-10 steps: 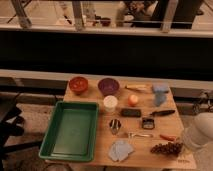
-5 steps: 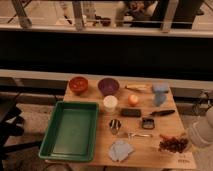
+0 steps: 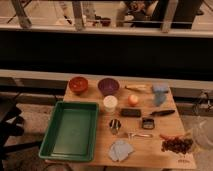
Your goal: Place grapes in table surface
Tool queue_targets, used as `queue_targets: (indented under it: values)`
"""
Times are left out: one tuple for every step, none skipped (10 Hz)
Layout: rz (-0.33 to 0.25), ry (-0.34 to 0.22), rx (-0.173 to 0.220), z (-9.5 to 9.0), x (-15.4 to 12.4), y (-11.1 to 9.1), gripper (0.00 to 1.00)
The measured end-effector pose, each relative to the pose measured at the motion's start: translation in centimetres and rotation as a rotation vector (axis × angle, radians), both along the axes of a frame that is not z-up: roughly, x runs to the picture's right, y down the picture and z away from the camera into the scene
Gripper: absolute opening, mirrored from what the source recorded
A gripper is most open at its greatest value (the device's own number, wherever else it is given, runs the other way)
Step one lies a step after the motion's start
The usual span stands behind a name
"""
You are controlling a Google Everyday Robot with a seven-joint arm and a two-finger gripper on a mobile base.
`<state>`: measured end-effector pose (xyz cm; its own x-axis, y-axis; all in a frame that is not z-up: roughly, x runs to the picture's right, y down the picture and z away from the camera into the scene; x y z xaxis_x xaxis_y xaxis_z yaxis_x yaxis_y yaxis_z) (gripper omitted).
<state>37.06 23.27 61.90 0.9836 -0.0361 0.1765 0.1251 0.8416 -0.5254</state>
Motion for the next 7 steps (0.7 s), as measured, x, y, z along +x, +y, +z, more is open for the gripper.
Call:
queue_targets:
  values:
    - [-0.005, -0.002, 0.001, 0.2, -0.2, 0.1, 0.0]
    - [-0.007, -0.005, -0.002, 0.7, -0.4, 0.4, 0.0]
    - [-0.009, -0.005, -0.009, 1.5, -0.6, 0.6, 0.0]
    - [-0.015, -0.008, -0.017, 2.5, -0.8, 0.7, 0.0]
    - [-0.016, -0.009, -0.023, 3.1, -0.9, 0.8, 0.0]
    - [-0.019, -0.005, -0.029, 3.8, -0.9, 1.0, 0.0]
    - [-0.022, -0.002, -0.033, 4.4, -0.8, 1.1, 0.0]
